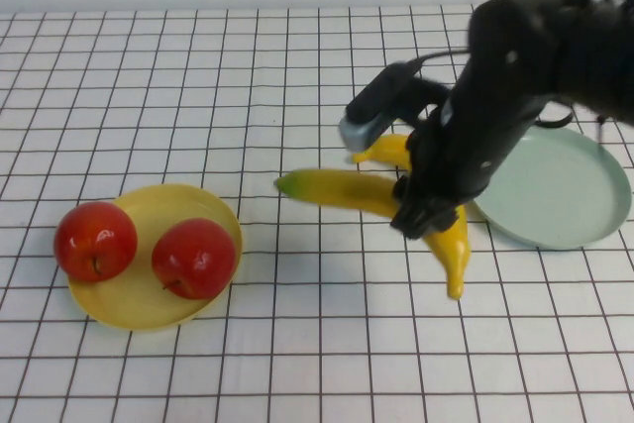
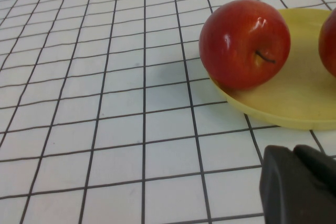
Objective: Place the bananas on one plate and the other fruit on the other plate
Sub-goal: Put another type of fruit in the right plate
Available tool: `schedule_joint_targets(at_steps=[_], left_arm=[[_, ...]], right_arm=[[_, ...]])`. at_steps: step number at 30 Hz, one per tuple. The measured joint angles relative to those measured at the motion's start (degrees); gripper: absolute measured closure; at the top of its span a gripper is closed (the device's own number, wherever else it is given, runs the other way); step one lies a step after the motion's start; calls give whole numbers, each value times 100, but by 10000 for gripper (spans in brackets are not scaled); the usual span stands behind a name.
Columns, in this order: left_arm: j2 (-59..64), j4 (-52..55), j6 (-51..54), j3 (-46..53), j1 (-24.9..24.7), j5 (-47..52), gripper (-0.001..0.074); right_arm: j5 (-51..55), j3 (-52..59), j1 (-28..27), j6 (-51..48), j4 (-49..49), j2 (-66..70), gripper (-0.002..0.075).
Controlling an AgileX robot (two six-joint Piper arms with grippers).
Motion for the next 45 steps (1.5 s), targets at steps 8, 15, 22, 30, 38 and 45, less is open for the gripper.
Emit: schedule_joint_targets(at_steps=[8,15,22,30,38,45], left_arm=[[0,0,0,0,0,0,739],[0,0,0,0,0,0,738],[0,0,0,0,0,0,738],[0,0,0,0,0,0,738],[0,0,0,0,0,0,738],[0,0,0,0,0,0,739]], right_arm=[[569,323,-1133,1645,-1127,-1164,409],[-2,361,-2413,1753,-797,-828,409],[-726,361,-2680,1682,-734,158,408],[-997,-68,-2680,1682,-723,1172,341],[-492,-1143,-2420,1629,-664,1291,333],[-70,-2028,-1370,1177,-525,1317,333]])
